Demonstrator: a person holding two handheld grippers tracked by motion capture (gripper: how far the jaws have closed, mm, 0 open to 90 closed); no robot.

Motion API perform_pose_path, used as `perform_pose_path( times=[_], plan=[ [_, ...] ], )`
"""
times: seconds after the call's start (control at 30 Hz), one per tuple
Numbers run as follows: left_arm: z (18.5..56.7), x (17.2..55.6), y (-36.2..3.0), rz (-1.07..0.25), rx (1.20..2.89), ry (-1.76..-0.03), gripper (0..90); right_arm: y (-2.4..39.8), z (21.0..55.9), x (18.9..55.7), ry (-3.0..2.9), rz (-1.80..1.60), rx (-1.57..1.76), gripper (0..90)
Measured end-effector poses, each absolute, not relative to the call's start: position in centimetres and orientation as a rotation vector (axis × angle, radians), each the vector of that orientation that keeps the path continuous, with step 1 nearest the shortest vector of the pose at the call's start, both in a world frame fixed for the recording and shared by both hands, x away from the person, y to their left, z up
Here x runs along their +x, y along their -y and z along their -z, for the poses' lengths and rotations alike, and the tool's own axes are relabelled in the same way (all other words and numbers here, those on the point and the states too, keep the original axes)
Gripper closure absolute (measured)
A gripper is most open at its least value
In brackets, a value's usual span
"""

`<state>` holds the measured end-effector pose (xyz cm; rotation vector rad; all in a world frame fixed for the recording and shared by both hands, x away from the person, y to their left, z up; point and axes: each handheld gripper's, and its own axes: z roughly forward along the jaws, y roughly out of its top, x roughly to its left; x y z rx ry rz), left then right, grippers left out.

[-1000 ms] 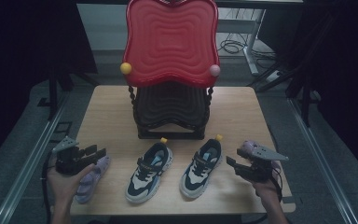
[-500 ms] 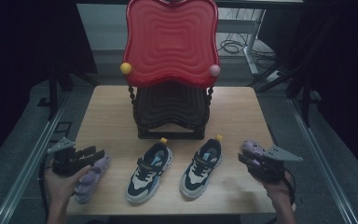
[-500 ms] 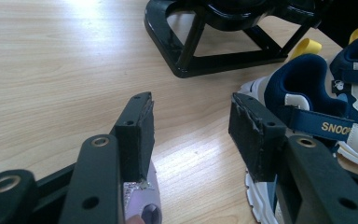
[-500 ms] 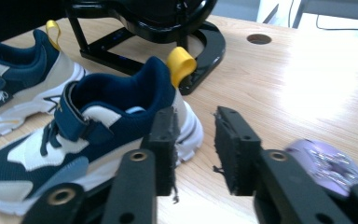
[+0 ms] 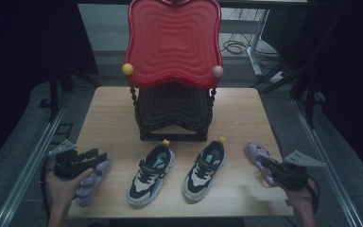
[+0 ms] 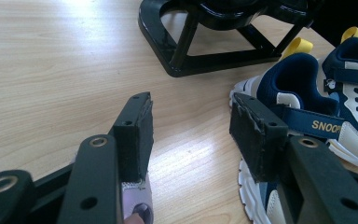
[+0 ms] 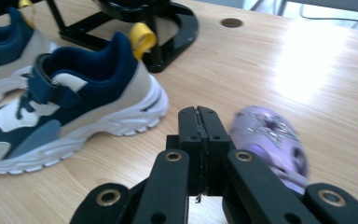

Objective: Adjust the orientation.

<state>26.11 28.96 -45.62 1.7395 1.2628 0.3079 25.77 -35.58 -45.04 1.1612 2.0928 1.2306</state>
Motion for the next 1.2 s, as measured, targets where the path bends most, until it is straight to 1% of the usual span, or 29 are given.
perform_pose_path(
  times=[0.47, 0.8, 1.2],
  plan=[
    [45.8, 25.9, -28.7, -0.294, 1.755, -1.267, 48.4, 39.2, 44.8, 24.4, -2.058, -1.124, 1.232, 89.0],
    [46.1, 25.9, -28.7, -0.282, 1.774, -1.274, 47.7, 42.5, 46.6, 24.3, -2.01, -1.013, 1.354, 89.0],
    [46.3, 25.9, -28.8, -0.276, 1.787, -1.281, 47.1, 43.1, 48.4, 25.4, -2.03, -0.946, 1.377, 89.0]
  ],
)
